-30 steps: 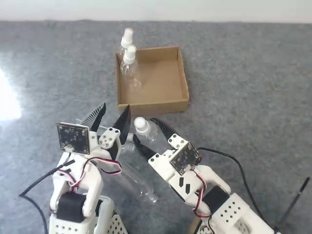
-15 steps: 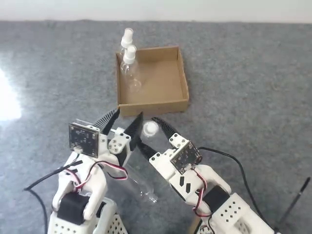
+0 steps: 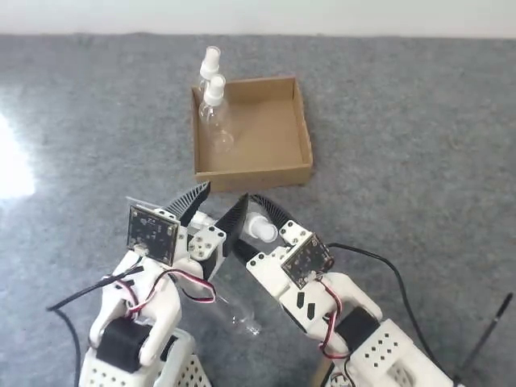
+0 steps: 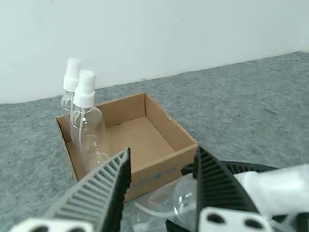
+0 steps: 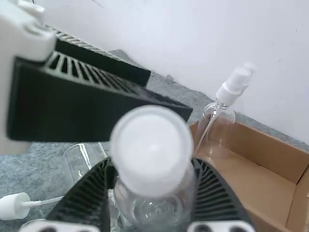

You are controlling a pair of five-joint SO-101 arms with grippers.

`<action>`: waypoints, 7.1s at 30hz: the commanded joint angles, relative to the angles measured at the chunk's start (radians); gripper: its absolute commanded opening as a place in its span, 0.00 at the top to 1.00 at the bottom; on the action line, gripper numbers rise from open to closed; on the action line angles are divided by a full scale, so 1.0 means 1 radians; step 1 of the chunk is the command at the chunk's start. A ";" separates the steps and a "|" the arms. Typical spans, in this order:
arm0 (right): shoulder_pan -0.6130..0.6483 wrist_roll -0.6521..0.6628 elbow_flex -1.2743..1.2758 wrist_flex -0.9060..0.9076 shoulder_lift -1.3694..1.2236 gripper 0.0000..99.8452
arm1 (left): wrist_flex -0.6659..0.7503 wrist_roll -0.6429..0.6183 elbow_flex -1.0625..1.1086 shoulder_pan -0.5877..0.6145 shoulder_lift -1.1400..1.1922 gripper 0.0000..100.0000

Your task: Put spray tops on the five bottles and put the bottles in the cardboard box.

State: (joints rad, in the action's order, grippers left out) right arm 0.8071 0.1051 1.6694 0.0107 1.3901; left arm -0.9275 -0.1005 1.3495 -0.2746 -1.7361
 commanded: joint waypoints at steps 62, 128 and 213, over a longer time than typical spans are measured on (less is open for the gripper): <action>-0.067 0.012 -0.569 0.693 0.008 0.99 | 0.095 -0.055 0.185 0.784 -0.008 0.80; -0.136 -0.114 -1.419 0.404 -1.224 0.98 | 0.097 -0.052 0.197 0.789 -0.008 0.80; -0.093 -0.282 -1.453 0.328 -1.581 0.68 | 0.097 -0.052 0.199 0.789 -0.008 0.80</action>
State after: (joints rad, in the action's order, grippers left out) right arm 0.7104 -0.1695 0.2839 0.2977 -0.2486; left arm -0.8585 -0.1435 1.5505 0.5094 -1.7331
